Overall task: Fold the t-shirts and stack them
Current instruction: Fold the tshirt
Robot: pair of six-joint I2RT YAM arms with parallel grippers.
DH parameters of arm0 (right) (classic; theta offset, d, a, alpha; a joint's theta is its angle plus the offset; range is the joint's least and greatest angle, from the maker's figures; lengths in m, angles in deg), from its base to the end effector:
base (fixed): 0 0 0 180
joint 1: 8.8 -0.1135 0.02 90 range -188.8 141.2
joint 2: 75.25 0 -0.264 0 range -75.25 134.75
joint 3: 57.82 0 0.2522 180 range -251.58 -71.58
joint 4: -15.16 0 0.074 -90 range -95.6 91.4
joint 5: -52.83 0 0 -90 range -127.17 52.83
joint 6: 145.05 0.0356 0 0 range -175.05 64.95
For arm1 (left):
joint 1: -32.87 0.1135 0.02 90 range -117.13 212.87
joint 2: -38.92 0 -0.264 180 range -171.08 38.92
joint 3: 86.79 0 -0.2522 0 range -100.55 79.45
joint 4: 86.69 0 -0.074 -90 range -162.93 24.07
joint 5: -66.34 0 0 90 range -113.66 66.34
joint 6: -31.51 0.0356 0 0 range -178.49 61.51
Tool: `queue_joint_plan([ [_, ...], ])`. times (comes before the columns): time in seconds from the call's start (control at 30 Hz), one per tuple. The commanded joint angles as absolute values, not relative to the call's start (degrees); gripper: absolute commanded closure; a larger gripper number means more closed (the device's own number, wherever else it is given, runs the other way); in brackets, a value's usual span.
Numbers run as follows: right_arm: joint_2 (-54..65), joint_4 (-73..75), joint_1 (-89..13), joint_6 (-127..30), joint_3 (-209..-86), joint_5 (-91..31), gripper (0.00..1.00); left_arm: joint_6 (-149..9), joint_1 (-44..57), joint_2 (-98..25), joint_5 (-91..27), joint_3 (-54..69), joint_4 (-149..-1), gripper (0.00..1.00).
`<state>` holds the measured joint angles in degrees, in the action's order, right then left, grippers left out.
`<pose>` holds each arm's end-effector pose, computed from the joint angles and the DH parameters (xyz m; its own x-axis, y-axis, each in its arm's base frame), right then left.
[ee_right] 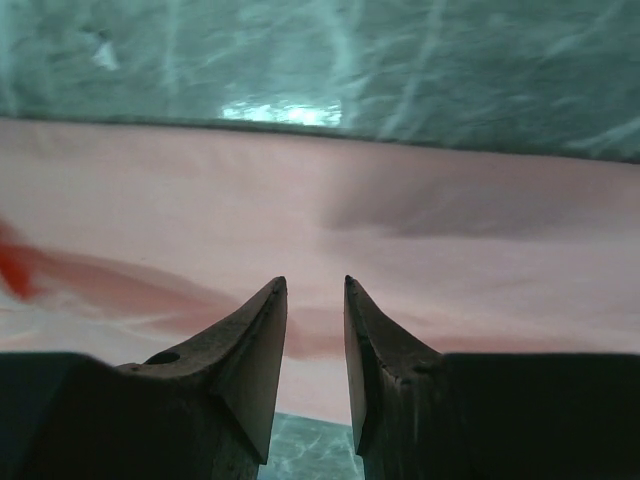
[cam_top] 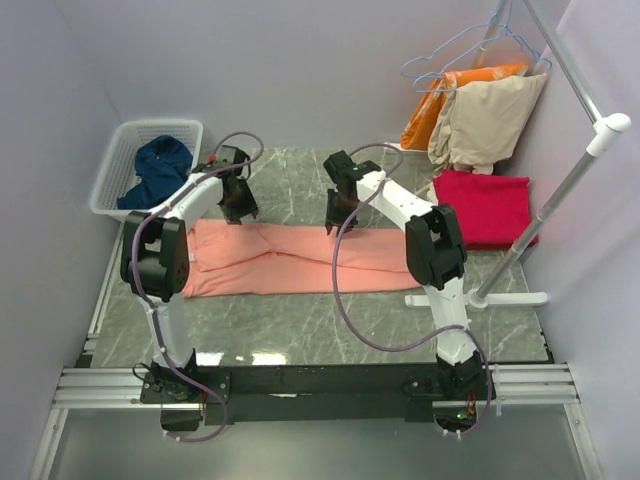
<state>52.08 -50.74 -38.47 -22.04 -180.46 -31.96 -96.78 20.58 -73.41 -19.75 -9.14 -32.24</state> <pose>0.4049 0.2344 0.1996 -0.9701 0.0718 -0.2320 0.0111 0.9674 0.2529 0.4069 -0.0862 0.2152 -0.8056 -0.4572 -0.3769 -0.4020 0.8890 -0.2192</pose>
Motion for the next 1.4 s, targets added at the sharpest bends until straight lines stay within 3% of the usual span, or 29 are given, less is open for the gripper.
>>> queue_joint_plan([
  [0.0,49.29,-51.16,-36.14,-21.74,-178.99,-33.65,0.63,-95.93,17.23,-75.85,-20.49,-12.04,-31.18,0.52],
  [0.53,46.83,-50.72,-33.85,-22.27,-175.82,-34.53,0.64,-99.01,15.21,-80.08,-8.98,-15.47,-27.23,0.55],
  [0.63,46.92,-50.98,-33.76,-22.36,-176.08,-34.62,0.65,-99.1,14.77,-80.7,-8.54,-15.82,-25.91,0.65],
  [0.67,46.92,-50.98,-33.59,-22.44,-176.08,-34.71,0.65,-99.19,14.59,-80.79,-8.45,-15.82,-25.73,0.72],
  [0.8,46.74,-50.81,-33.24,-22.44,-176.0,-34.8,0.66,-99.01,14.15,-80.44,-8.54,-15.21,-25.55,0.84],
  [0.87,46.56,-50.63,-33.24,-22.62,-175.82,-34.53,0.66,-99.01,14.15,-80.44,-8.45,-15.12,-25.47,0.79],
  [0.97,46.39,-50.63,-33.06,-22.71,-175.38,-34.45,0.66,-99.01,13.98,-80.17,-8.54,-15.03,-25.64,0.61],
  [1.13,45.95,-50.11,-33.23,-22.79,-174.15,-34.62,0.67,-99.01,13.71,-80.35,-8.63,-15.38,-25.47,0.56],
  [1.37,45.68,-50.11,-32.89,-22.88,-174.24,-34.8,0.67,-99.27,13.1,-81.4,-8.01,-15.38,-24.5,0.8],
])
